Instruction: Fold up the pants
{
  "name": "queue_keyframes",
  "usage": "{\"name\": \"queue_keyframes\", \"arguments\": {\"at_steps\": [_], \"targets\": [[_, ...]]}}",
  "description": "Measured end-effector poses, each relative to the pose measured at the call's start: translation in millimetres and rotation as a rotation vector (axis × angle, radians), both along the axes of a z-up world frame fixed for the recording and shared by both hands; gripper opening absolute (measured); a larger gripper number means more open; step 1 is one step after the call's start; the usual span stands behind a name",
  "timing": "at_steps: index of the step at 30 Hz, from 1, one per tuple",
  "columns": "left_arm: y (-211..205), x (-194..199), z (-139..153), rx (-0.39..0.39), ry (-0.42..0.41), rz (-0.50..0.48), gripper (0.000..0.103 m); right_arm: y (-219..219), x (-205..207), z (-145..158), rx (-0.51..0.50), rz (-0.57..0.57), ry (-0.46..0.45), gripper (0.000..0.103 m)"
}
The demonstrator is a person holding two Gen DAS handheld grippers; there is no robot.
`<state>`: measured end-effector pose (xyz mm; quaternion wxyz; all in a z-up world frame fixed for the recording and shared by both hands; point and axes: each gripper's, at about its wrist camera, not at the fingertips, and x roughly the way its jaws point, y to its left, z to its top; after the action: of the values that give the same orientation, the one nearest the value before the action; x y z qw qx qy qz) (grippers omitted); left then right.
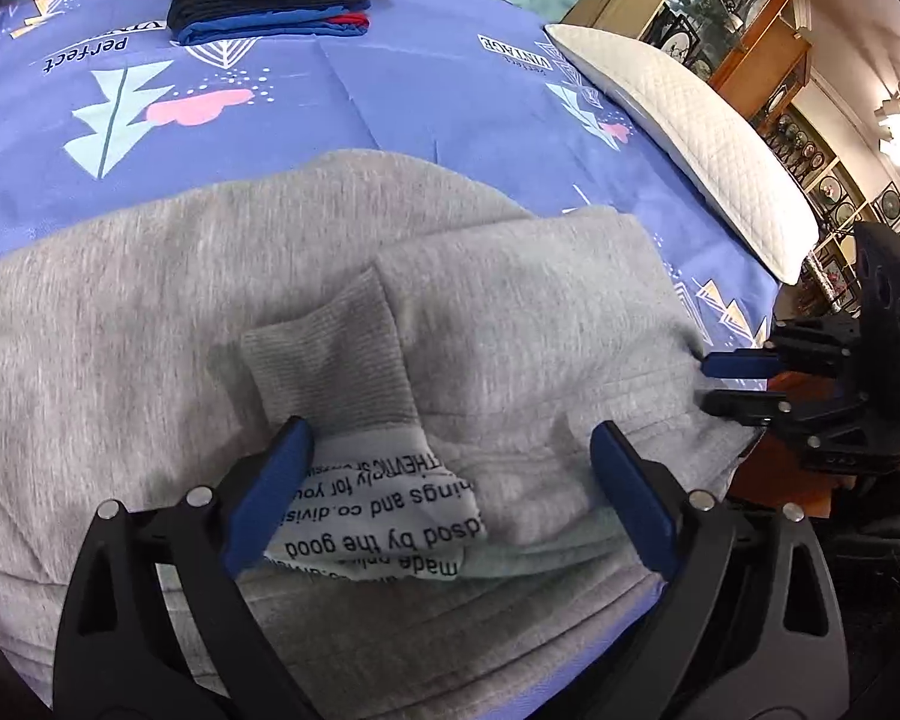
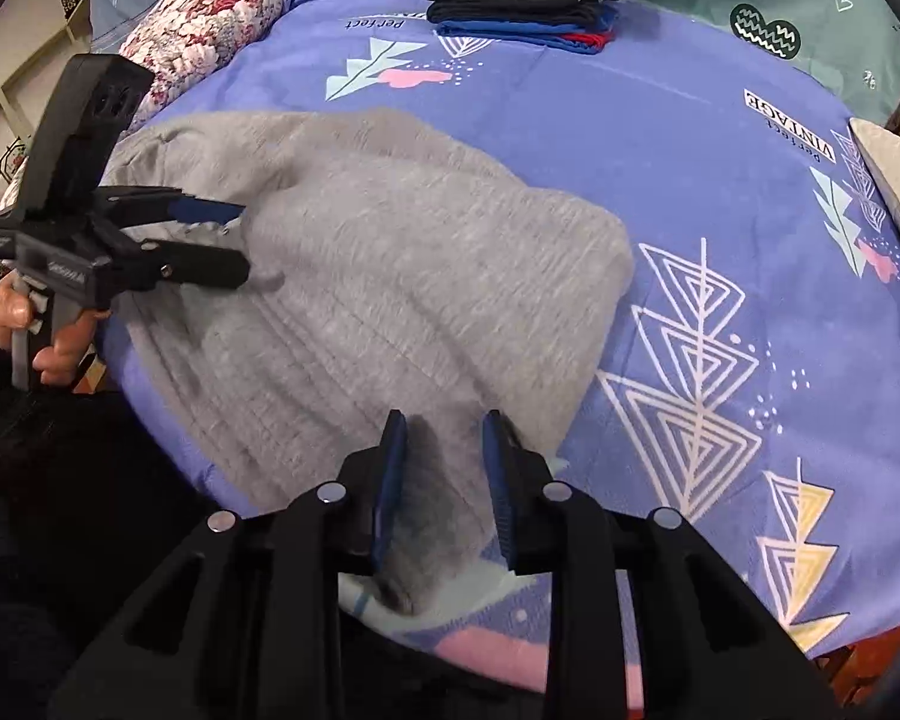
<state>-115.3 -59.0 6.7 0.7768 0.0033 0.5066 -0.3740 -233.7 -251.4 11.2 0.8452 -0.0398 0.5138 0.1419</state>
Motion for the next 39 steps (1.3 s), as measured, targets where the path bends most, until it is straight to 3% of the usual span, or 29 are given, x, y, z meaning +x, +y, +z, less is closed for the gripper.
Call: {"name": "queue_keyframes", "arguments": {"at_steps": [4,6,9,12,13,18,20,22,25,28,29,30,33,36,39], "targets": [[-1.1,-10.8,13.5,-0.031,-0.032,-0.029,0.095,-29.9,10.4,26.3,0.037,-0.100,-0.092,0.034],[-4.9,-18.6,25.0,-0.069,-0.071,-0.074,0.096,-45.3,27.8,24.3,0.092,-0.158,-0.081,0.034],[-20.8,-35.8,39.8,-0.083,-0.145,-0.146,0.099,-37.8,56.5,7.3,0.115,-0.136,-0.060,0.034],[-29.0,-39.4,33.8,-0.036,-0.149,-0.157,0.099,-27.7,86.0,-29.5,0.065,-0.158,0.036,0.026],[-26.4,-36.7,31.7,-0.034,-0.138,-0.138,0.099,-27.6,89.4,-33.0,0.066,-0.162,0.012,0.024],[14.7,-28.3,51.3,-0.129,-0.150,0.016,0.099,-28.1,84.7,-26.8,0.091,-0.180,0.005,0.024],[18.0,-31.8,63.2,-0.187,-0.160,-0.012,0.099,-26.2,81.8,-26.6,0.081,-0.176,-0.002,0.025],[-2.7,-38.6,67.6,-0.221,-0.151,-0.118,0.100,-25.9,81.9,-25.8,0.079,-0.179,-0.003,0.026],[-46.7,-47.9,55.7,-0.221,-0.091,-0.269,0.100,-32.5,89.0,-29.1,0.103,-0.182,0.010,0.026],[-81.8,-48.2,11.5,-0.087,0.039,-0.330,0.099,-39.3,98.0,-31.5,0.164,-0.183,0.038,0.025],[-83.9,-49.1,0.3,-0.054,0.052,-0.333,0.099,-42.6,99.8,-32.8,0.181,-0.185,0.046,0.021],[-83.1,-55.9,0.5,-0.046,0.013,-0.347,0.099,-47.1,102.9,-35.6,0.200,-0.190,0.059,0.018],[-79.4,-61.9,1.2,-0.045,0.006,-0.345,0.100,-55.0,107.7,-39.2,0.258,-0.212,0.068,0.012],[-60.5,-65.7,16.3,-0.096,-0.031,-0.314,0.099,-48.4,104.4,-33.9,0.227,-0.222,0.045,0.011],[-16.6,-68.5,45.3,-0.191,-0.100,-0.232,0.101,-44.2,88.5,-17.3,0.239,-0.222,-0.067,0.016]]}}
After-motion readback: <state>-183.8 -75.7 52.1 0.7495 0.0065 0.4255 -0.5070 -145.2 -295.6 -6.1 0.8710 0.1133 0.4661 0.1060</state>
